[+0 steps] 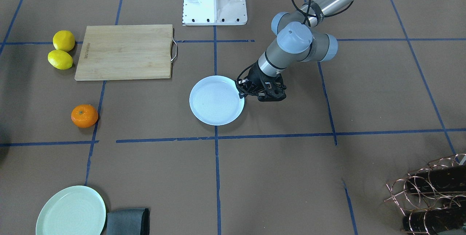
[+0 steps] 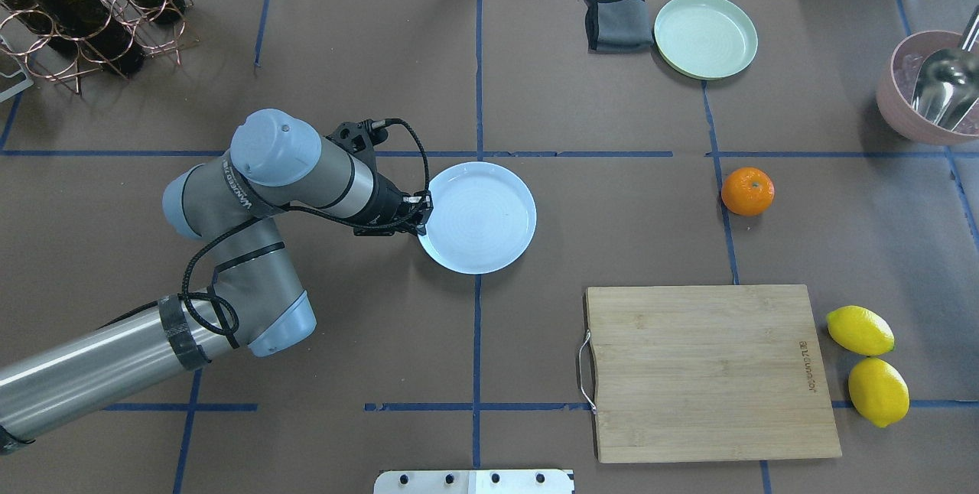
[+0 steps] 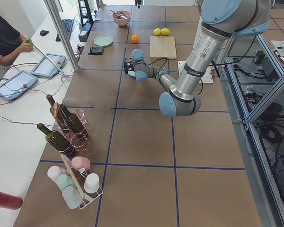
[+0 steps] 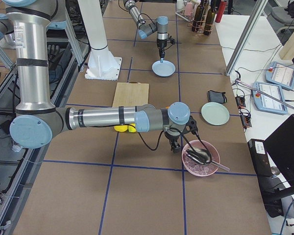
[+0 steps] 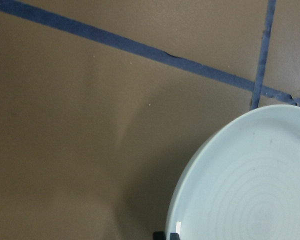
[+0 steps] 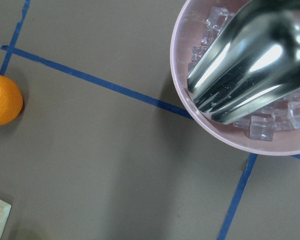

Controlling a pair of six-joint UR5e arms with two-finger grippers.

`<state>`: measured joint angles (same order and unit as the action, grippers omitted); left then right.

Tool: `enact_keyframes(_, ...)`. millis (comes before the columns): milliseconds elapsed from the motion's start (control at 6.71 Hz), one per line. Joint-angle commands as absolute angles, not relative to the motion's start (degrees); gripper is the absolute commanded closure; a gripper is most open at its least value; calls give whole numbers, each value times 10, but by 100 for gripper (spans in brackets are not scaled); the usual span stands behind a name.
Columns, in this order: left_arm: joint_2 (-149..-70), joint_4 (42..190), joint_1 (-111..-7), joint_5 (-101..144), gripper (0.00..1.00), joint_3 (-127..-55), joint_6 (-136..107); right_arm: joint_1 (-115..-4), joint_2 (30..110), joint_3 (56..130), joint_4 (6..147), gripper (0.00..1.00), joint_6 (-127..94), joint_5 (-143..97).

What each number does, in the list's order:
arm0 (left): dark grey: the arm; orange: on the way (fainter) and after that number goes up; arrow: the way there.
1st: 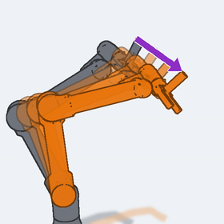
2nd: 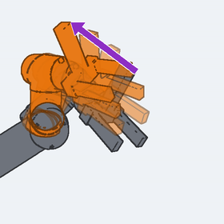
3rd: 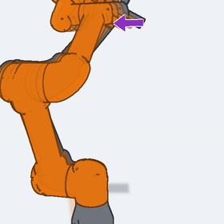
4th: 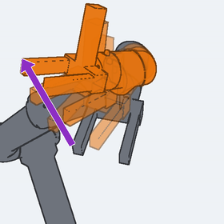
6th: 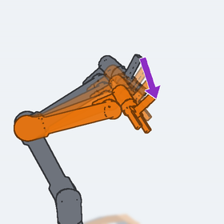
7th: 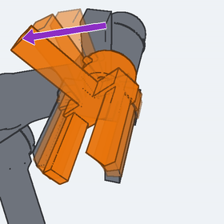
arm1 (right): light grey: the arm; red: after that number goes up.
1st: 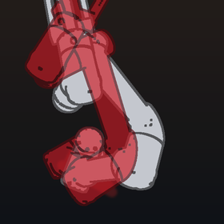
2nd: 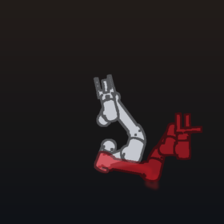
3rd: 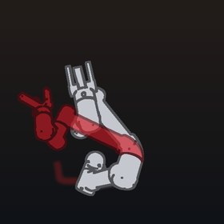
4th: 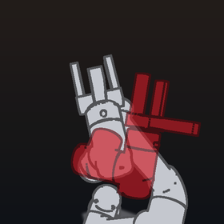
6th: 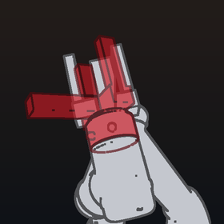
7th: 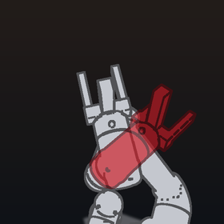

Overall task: Pick orange to plate
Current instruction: 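Push the white plate with the left gripper toward the table center, then hold the plate with the left gripper while the right gripper reaches the orange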

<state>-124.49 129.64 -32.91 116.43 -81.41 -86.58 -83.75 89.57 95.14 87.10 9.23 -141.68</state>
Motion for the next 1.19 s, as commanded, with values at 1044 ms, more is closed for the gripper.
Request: enact_keyframes(1044,-1222,1312,-335,1154,8,-889,-881,-530,825,991,617,0,-617,-1214)
